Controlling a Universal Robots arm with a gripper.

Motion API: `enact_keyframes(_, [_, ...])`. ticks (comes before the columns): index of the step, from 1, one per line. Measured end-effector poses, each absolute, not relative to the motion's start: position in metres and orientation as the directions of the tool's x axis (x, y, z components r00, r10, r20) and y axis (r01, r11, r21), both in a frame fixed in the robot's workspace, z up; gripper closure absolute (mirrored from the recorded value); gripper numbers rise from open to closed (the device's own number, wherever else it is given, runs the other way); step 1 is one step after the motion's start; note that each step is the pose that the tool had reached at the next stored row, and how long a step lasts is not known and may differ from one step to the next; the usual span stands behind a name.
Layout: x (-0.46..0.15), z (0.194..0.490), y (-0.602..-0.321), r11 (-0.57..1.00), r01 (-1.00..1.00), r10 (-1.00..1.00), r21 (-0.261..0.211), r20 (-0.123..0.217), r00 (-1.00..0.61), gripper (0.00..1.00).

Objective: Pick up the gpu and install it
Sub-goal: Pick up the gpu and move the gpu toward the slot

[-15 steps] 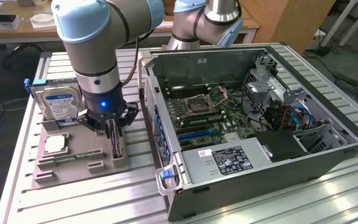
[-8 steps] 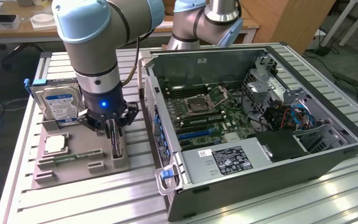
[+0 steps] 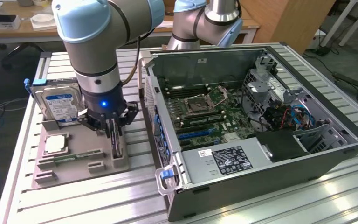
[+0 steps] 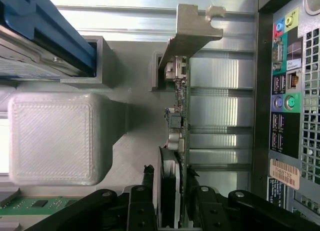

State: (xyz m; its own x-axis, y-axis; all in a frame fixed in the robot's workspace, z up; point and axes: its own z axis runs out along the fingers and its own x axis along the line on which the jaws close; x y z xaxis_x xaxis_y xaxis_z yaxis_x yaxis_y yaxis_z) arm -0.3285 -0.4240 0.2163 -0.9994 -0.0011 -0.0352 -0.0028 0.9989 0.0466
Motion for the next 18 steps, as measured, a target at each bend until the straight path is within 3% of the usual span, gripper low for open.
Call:
enact_keyframes(12, [-0.3286, 0.2168, -0.4249, 0.998, -0.013, -0.011, 0.055, -0.034, -0.999, 0.64])
enact_keyframes(14, [-0.3286, 0.2167, -0.4249, 0.998, -0.013, -0.011, 0.055, -0.034, -0.999, 0.65])
enact_keyframes(15, [-0.3286, 0.2167, -0.4248, 0.998, -0.013, -0.011, 0.055, -0.034, -0.999, 0.71])
enact_keyframes(18, [-0.3286, 0.2167, -0.4248, 0.998, -0.013, -0.011, 0.055, -0.034, -0.999, 0.73])
